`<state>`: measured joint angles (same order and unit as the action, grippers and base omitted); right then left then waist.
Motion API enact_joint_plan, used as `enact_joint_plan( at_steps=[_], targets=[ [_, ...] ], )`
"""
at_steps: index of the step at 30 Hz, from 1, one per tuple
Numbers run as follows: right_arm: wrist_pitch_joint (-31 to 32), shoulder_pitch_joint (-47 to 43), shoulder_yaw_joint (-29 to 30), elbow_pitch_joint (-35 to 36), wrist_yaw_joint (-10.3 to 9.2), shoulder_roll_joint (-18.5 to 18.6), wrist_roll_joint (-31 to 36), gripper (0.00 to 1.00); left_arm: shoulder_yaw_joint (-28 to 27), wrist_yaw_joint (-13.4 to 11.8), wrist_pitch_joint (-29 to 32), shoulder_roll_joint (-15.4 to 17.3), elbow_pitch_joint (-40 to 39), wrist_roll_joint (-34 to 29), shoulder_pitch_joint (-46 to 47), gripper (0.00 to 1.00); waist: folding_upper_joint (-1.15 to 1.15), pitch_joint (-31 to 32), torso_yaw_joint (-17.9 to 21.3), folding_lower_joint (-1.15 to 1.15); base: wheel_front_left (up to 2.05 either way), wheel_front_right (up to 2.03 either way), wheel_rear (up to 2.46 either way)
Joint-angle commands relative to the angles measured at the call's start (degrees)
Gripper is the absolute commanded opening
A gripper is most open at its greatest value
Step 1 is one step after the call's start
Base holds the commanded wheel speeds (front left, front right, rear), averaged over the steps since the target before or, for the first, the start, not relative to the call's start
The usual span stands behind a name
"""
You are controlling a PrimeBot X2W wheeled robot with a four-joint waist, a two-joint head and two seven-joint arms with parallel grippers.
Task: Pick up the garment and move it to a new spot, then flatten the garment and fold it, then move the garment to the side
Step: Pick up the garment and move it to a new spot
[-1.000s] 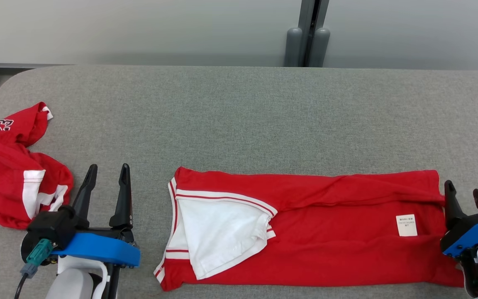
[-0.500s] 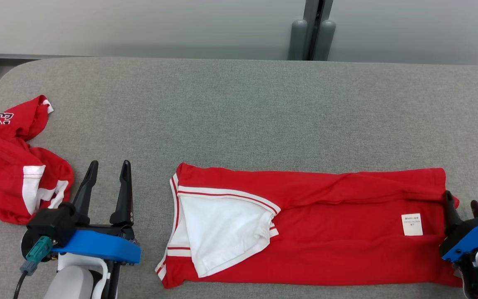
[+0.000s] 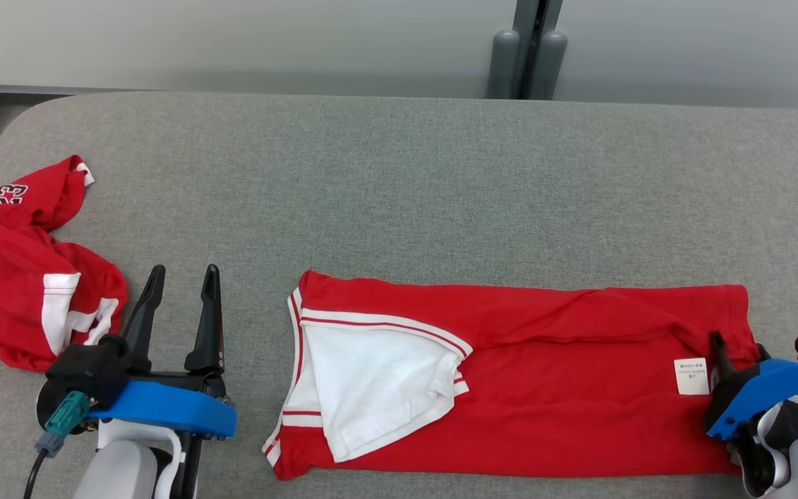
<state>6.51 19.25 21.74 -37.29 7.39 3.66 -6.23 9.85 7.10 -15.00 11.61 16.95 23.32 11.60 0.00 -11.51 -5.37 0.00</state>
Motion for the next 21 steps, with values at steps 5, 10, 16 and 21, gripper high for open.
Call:
enact_joint_plan(
  at_steps=[5,10,16,21],
  targets=[
    [1.34,-2.81,-3.15,-2.77,0.18,-1.48,-0.49,0.00,-0.51,0.37,-0.24,0.19,0.16,0.14,-0.19,1.00,0.00,0.51,0.54,0.00,0.00,0.00,0.00],
    [-0.65,-3.23,-3.23,-1.09,0.09,-0.52,-1.34,0.00,-0.54,0.42,-0.24,0.16,0.18,0.18,-0.53,1.00,0.00,1.00,1.10,0.00,0.00,0.00,0.00],
    [-2.18,-2.66,-1.42,2.28,0.06,1.50,-3.00,0.00,-0.71,0.46,-0.24,0.26,-0.10,0.23,-0.82,1.00,0.00,1.32,1.68,0.00,0.00,0.00,0.00],
    [-1.90,-3.37,1.67,6.15,0.07,2.36,-2.88,0.00,-0.83,0.48,-0.24,0.22,-0.34,0.19,-1.19,1.00,0.00,1.44,2.06,0.00,0.00,0.00,0.00]
  ],
)
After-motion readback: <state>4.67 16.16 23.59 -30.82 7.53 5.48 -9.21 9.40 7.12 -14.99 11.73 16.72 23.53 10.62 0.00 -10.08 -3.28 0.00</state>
